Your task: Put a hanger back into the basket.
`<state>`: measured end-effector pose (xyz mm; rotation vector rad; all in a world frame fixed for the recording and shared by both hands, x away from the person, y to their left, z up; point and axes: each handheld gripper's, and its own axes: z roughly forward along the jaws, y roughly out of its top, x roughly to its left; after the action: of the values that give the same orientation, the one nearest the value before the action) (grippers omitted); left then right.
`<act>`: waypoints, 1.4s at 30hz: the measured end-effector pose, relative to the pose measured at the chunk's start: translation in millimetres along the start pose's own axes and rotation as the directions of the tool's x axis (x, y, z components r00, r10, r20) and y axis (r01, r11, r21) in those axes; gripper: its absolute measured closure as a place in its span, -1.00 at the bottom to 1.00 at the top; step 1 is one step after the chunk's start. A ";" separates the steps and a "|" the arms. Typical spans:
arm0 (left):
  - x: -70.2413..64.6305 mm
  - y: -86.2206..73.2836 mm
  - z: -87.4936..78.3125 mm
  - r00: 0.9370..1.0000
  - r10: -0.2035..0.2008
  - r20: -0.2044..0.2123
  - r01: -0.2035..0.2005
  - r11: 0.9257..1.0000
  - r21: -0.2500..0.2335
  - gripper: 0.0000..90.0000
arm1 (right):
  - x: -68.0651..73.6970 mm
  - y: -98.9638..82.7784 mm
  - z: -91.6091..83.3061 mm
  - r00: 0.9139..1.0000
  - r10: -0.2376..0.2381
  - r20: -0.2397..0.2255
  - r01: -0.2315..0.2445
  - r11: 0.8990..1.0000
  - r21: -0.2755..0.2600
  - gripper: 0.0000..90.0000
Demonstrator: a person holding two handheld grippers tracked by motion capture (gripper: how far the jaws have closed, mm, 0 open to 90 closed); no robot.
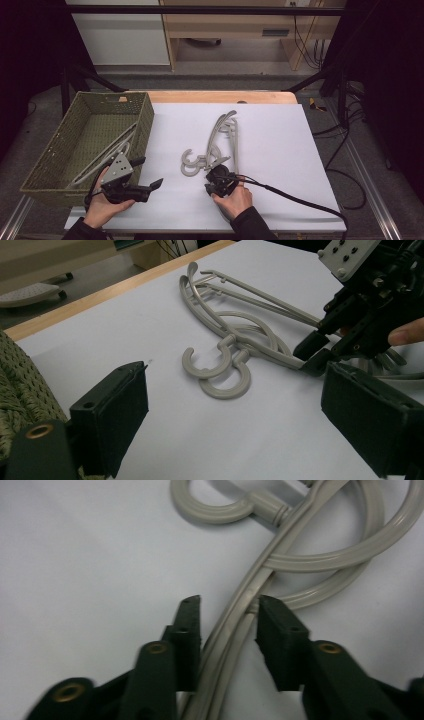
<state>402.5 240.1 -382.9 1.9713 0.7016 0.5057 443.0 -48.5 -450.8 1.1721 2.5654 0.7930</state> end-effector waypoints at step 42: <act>-1.5 -1.2 3.3 1.000 0.007 0.007 -0.007 1.000 0.015 -0.75 | -25.7 -19.7 -19.7 0.997 0.077 -0.021 -0.077 0.997 -0.013 0.54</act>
<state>403.0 237.4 -385.6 1.9890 0.6961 0.4995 439.7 -85.9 -446.1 1.2719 2.5404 0.8418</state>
